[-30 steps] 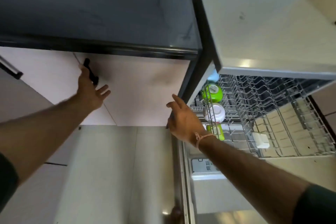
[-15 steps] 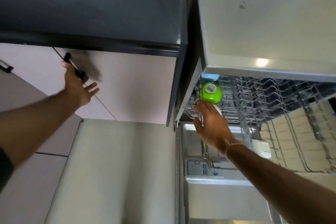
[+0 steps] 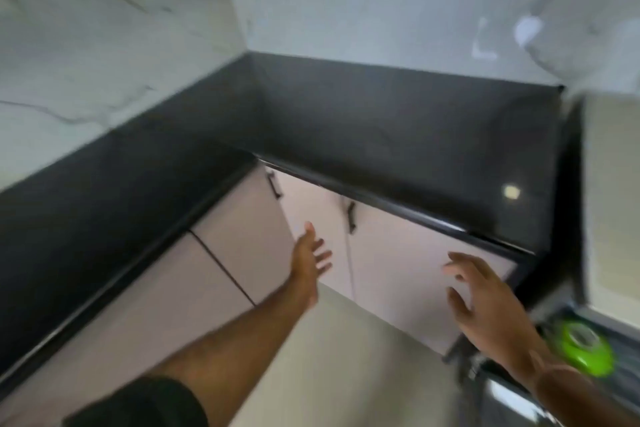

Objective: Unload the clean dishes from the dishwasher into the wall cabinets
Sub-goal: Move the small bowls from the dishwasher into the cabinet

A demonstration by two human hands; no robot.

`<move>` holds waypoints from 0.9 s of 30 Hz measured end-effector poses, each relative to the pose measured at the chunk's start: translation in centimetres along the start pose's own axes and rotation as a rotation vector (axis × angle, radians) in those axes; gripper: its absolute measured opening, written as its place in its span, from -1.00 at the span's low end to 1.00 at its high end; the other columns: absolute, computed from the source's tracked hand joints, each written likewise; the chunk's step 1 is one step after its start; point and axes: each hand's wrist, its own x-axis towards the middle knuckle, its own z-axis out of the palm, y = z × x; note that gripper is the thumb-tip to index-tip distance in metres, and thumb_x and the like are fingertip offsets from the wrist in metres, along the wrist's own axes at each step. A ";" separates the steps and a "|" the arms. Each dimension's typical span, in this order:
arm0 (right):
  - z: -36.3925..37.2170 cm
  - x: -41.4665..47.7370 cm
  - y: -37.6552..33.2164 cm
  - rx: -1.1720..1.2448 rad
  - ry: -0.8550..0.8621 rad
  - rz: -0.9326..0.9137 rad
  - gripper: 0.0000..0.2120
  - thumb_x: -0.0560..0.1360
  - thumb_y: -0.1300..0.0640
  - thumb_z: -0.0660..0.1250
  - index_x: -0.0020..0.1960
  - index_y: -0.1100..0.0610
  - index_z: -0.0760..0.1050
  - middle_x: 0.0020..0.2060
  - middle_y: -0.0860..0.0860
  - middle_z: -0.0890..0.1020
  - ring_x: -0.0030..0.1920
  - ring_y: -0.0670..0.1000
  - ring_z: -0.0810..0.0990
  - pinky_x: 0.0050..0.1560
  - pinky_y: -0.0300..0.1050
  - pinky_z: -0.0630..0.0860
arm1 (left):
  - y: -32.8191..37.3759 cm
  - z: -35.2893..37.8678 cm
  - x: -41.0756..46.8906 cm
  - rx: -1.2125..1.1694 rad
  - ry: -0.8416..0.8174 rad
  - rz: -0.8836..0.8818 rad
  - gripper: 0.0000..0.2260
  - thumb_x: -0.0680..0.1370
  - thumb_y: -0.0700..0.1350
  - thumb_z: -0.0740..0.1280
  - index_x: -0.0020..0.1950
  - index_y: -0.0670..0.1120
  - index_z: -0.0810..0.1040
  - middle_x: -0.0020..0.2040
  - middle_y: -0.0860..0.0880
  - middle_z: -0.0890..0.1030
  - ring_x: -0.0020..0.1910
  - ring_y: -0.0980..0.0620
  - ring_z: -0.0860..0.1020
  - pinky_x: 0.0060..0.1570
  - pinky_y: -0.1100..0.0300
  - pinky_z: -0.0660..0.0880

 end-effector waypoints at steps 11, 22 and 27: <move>-3.3 12.2 -30.3 0.166 -0.075 -0.342 -0.64 0.40 0.27 0.48 0.10 -0.05 0.53 0.22 -0.11 0.55 -0.03 -0.11 0.63 -0.01 -0.18 0.56 | 23.6 -20.5 -11.2 -0.268 0.123 0.306 -0.57 0.62 0.16 0.21 0.38 -0.07 0.44 0.22 -0.10 0.60 0.13 -0.13 0.60 0.15 -0.03 0.53; -4.1 16.2 -62.7 0.099 -0.076 -0.776 -0.69 0.52 0.09 0.38 0.21 -0.11 0.43 0.31 -0.23 0.40 0.06 -0.23 0.55 -0.01 -0.38 0.47 | 49.2 -42.2 -23.0 -0.570 0.207 0.746 -0.57 0.62 0.13 0.22 0.34 -0.15 0.42 0.31 -0.21 0.53 0.16 -0.22 0.58 0.18 -0.10 0.50; -5.4 15.8 -75.8 0.039 -0.034 -0.935 -0.69 0.55 0.09 0.32 0.28 -0.06 0.40 0.32 -0.16 0.38 0.16 -0.13 0.52 0.14 -0.25 0.47 | 57.7 -47.1 -27.5 -0.672 0.210 0.868 -0.54 0.66 0.03 0.19 0.54 -0.03 0.25 0.49 -0.13 0.34 0.31 -0.25 0.48 0.31 -0.12 0.44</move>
